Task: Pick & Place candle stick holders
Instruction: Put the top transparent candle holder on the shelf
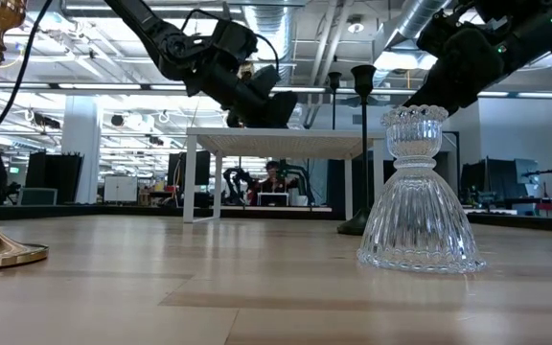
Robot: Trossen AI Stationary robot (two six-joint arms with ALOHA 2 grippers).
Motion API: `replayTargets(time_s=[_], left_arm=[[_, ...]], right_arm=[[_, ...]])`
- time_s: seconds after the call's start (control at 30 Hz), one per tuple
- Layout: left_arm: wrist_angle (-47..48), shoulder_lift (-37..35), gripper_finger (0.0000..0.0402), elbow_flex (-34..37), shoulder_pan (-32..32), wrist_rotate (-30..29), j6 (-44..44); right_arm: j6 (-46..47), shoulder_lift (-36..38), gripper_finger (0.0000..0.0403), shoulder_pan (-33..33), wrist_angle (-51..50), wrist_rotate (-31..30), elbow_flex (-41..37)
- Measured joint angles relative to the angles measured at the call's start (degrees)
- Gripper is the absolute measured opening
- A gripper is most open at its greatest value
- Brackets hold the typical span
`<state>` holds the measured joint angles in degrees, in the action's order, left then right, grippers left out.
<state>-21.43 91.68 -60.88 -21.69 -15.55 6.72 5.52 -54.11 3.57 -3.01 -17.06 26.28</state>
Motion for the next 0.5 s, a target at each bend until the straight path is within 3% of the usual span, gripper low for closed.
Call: replayTargets(time_s=[0.27,0.5], left_arm=[[-5.68,-0.04,0.0002,0.00,0.42,4.63,-0.15],[-9.64,-0.05,0.0002,0.00,0.31,5.13,-0.15]], right_arm=[[-0.05,0.00,0.0000,0.00,-0.02,0.00,0.00],[-0.06,0.00,0.0000,0.00,-0.02,0.00,0.00]])
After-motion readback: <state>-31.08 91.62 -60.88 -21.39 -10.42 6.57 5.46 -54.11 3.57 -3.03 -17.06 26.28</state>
